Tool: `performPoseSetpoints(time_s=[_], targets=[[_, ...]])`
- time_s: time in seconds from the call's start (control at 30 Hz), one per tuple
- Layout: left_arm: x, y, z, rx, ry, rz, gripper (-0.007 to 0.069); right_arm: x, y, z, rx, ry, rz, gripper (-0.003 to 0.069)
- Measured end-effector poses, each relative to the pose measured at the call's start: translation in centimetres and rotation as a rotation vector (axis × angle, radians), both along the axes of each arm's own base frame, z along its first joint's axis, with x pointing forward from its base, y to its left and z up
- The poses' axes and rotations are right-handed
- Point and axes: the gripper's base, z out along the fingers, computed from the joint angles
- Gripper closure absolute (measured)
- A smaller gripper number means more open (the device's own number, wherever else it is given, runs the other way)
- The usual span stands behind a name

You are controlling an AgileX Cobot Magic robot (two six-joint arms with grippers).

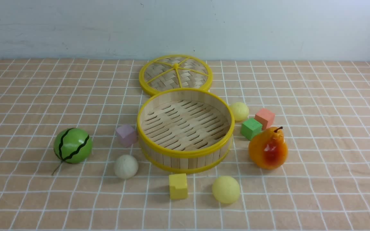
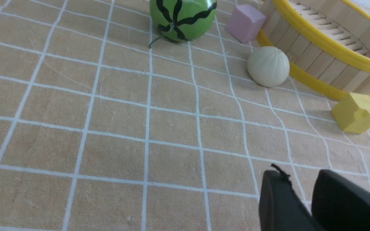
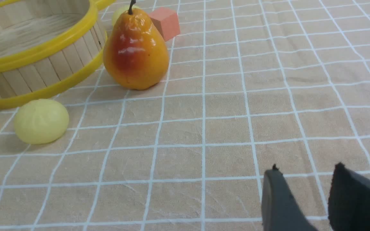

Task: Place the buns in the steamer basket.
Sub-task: Use the left arm to grab a steamed stuffed bun

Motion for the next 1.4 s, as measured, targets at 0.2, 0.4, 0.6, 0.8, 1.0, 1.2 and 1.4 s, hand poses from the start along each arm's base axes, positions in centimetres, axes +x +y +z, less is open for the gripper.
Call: performPoseSetpoints(time_s=[0.2, 0.4, 0.6, 0.8, 1.0, 1.2, 1.4], targets=[[0.0, 0.0, 0.0, 0.0, 0.0, 0.0, 0.0454, 0.0, 0.0, 0.0, 0.0, 0.0, 0.0, 0.042], [0.0, 0.0, 0.0, 0.0, 0.0, 0.0, 0.045, 0.0, 0.0, 0.0, 0.0, 0.0, 0.0, 0.042], [0.0, 0.0, 0.0, 0.001, -0.001, 0.0, 0.045, 0.0, 0.0, 0.0, 0.0, 0.0, 0.0, 0.042], [0.2, -0.3, 1.0, -0.193, -0.067, 0.023, 0.0446, 0.0, 0.0, 0.0, 0.0, 0.0, 0.0, 0.042], [0.4, -0.2, 2.5, -0.493, -0.164, 0.066, 0.0442, 0.0, 0.0, 0.0, 0.0, 0.0, 0.0, 0.042], [0.0, -0.1, 5.4, -0.649, -0.244, 0.063, 0.0487, 0.0, 0.0, 0.0, 0.0, 0.0, 0.0, 0.042], [0.4, -1.2, 10.6, -0.295, -0.026, -0.049, 0.0638, 0.0, 0.0, 0.0, 0.0, 0.0, 0.0, 0.0419]])
